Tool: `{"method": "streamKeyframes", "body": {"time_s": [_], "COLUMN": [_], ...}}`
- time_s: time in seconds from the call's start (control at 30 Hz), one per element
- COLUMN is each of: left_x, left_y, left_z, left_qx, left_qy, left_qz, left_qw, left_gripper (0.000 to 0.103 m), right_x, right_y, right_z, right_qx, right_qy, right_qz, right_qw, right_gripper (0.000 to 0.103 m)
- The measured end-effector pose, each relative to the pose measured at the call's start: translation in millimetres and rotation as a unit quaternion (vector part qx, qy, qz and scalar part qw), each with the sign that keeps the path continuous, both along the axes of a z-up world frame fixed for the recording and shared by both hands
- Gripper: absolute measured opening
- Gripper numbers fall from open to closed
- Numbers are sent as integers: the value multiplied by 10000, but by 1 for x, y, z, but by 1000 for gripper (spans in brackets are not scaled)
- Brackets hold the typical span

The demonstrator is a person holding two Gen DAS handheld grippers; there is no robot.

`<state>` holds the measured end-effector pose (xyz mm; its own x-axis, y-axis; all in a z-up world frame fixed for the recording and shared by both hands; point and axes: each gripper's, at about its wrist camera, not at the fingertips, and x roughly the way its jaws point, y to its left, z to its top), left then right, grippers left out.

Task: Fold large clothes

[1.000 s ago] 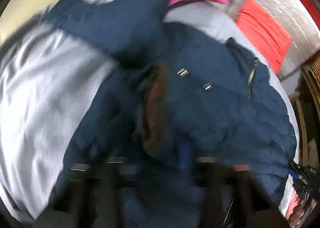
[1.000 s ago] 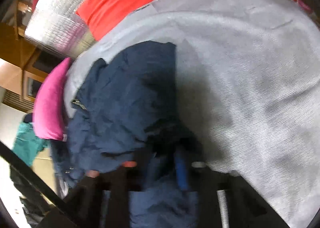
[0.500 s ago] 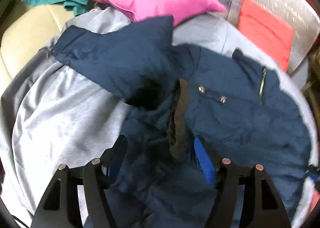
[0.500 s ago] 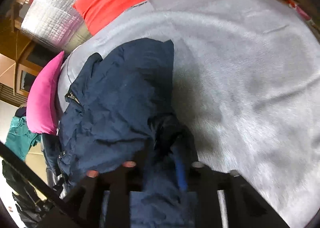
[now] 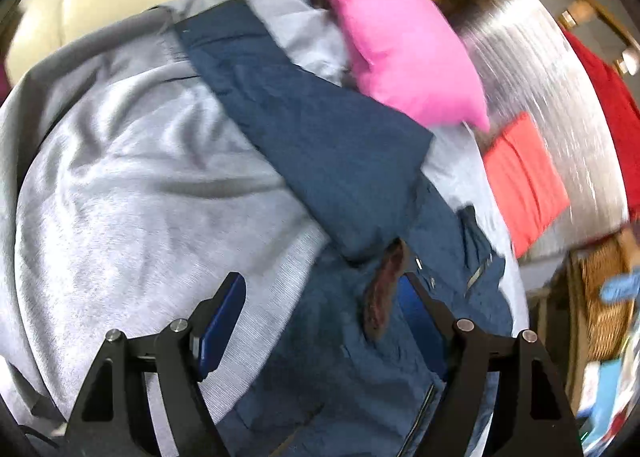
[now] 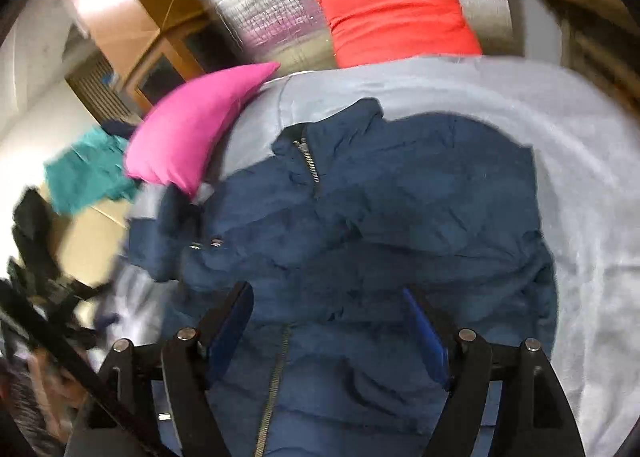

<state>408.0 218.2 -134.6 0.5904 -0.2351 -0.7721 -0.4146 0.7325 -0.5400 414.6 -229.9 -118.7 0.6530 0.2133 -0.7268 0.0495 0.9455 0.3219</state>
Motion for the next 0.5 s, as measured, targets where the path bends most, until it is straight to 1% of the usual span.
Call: {"method": "streamKeyframes", "body": {"time_s": [0.03, 0.13, 0.2, 0.23, 0.27, 0.33, 0.43, 0.47, 0.5], "left_x": [1, 16, 33, 44, 51, 69, 94, 105, 112], "left_y": [8, 28, 44, 55, 65, 87, 114, 121, 124], "left_z": [-1, -6, -9, -12, -15, -22, -46, -56, -61], "left_qx": [-91, -251, -313, -365, -375, -267, -483, -479, -380], "left_qy": [31, 229, 304, 309, 283, 279, 184, 303, 391], "left_qz": [122, 386, 477, 543, 661, 965, 1260, 1395, 1484], "left_qw": [9999, 9987, 9979, 9974, 9967, 9946, 9907, 9886, 9874], "left_gripper": [79, 79, 79, 79, 79, 79, 78, 77, 77], "right_x": [-1, 5, 19, 25, 33, 39, 37, 36, 37], "right_y": [6, 18, 39, 47, 60, 75, 77, 77, 76], "right_z": [2, 7, 7, 5, 1, -10, -23, -27, -31], "right_qx": [-216, -355, -419, -392, -295, -63, -98, -98, -95], "right_qy": [-123, -320, -396, -359, -276, -129, -36, 16, 118], "right_qz": [-45, -20, 108, 224, 459, 938, 1189, 1198, 1196], "right_qw": [9997, 9989, 9983, 9983, 9981, 9955, 9928, 9928, 9927], "right_gripper": [79, 79, 79, 79, 79, 78, 78, 78, 77]}}
